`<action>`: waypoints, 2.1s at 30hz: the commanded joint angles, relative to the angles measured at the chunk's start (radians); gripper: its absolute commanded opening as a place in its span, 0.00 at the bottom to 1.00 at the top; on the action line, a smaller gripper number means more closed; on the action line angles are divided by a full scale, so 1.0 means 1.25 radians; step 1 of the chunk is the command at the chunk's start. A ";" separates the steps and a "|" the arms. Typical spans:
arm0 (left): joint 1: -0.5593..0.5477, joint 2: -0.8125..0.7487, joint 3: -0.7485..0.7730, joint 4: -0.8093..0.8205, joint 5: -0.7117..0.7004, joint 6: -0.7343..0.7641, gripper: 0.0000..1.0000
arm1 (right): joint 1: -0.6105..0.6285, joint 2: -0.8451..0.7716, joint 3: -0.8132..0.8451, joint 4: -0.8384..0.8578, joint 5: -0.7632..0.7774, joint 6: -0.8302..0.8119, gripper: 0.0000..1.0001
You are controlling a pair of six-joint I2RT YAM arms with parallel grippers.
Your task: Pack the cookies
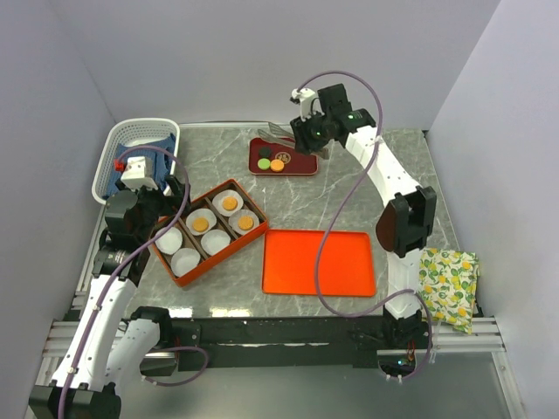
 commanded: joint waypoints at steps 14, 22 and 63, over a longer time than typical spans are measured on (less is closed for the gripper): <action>0.002 -0.002 -0.003 0.027 -0.005 0.016 0.96 | -0.004 0.143 0.110 0.013 0.005 0.028 0.50; 0.002 0.000 -0.003 0.028 -0.005 0.016 0.97 | -0.004 0.186 0.146 0.019 0.016 0.032 0.51; 0.002 0.020 -0.002 0.026 -0.005 0.021 0.97 | 0.014 0.299 0.217 0.042 0.031 0.042 0.54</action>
